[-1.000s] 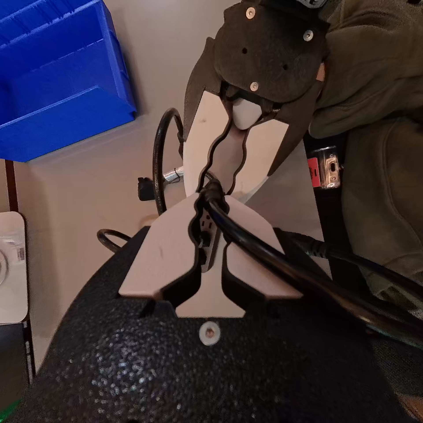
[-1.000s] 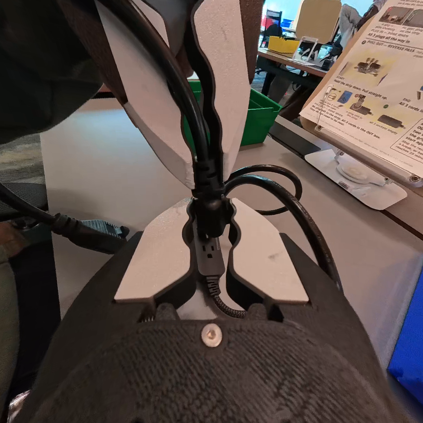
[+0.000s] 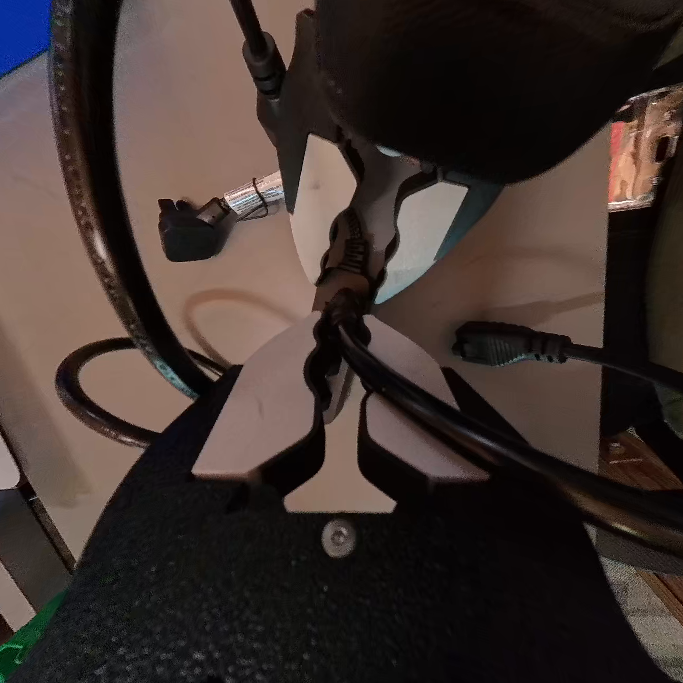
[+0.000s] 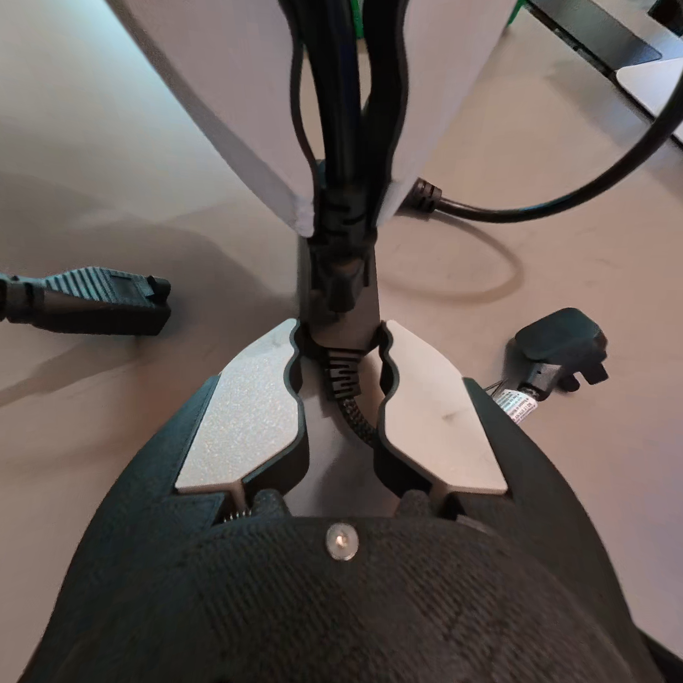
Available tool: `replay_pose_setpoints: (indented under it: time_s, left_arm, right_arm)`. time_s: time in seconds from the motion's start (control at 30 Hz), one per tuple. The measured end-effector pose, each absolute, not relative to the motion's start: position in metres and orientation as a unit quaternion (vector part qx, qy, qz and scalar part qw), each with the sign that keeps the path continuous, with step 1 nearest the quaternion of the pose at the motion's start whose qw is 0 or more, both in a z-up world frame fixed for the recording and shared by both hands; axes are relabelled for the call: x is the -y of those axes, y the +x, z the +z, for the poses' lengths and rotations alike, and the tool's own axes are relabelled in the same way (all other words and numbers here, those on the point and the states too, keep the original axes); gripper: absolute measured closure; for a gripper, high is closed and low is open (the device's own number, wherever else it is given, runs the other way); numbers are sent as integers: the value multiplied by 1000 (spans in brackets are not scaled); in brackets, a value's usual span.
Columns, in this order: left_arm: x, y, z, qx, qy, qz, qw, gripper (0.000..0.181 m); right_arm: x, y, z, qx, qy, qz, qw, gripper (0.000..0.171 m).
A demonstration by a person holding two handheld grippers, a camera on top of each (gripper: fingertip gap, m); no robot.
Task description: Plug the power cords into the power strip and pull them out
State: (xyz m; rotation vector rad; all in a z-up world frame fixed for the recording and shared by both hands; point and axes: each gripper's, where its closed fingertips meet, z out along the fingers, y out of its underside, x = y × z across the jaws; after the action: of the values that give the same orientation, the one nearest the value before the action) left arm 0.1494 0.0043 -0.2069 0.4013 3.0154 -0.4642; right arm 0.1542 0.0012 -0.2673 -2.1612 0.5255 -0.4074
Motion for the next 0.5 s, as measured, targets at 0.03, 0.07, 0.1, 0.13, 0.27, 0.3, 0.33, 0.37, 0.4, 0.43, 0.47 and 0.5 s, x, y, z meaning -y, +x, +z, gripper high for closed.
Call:
replay_pose_setpoints:
  time_s: [0.03, 0.07, 0.1, 0.13, 0.27, 0.3, 0.33, 0.37, 0.4, 0.43, 0.47, 0.5]
  left_arm:
    - [-4, 151, -208, -980, 129, -148, 35, 167]
    - [-4, 153, -209, -980, 131, -146, 41, 167]
    - [-5, 156, -209, -980, 133, -140, 49, 167]
    - [-7, 158, -209, -980, 138, -130, 56, 167]
    - [-13, 166, -211, -982, 148, -93, 66, 167]
    - [-14, 165, -211, -983, 151, -91, 58, 167]
    - [-14, 164, -211, -982, 155, -90, 56, 167]
    - [-14, 164, -210, -982, 155, -92, 53, 167]
    - [-13, 163, -210, -982, 155, -95, 50, 167]
    - [-12, 162, -209, -982, 154, -100, 44, 167]
    - [-11, 160, -209, -982, 152, -106, 38, 167]
    - [-10, 159, -208, -982, 150, -108, 36, 167]
  right_arm:
    - [-2, 155, -267, -211, -865, -158, 427, 132]
    - [-2, 155, -267, -209, -865, -156, 429, 132]
    - [-2, 154, -267, -208, -865, -154, 430, 133]
    - [-2, 154, -267, -206, -865, -155, 430, 133]
    - [-5, 150, -265, -177, -866, -183, 431, 145]
    - [-5, 150, -265, -174, -866, -189, 429, 145]
    - [-5, 150, -265, -175, -866, -191, 428, 145]
    - [-5, 150, -265, -176, -866, -191, 428, 145]
    - [-5, 150, -265, -178, -866, -192, 427, 144]
    - [-3, 152, -265, -186, -865, -197, 423, 142]
    - [-1, 154, -266, -197, -863, -203, 418, 140]
    - [1, 155, -267, -206, -863, -204, 414, 138]
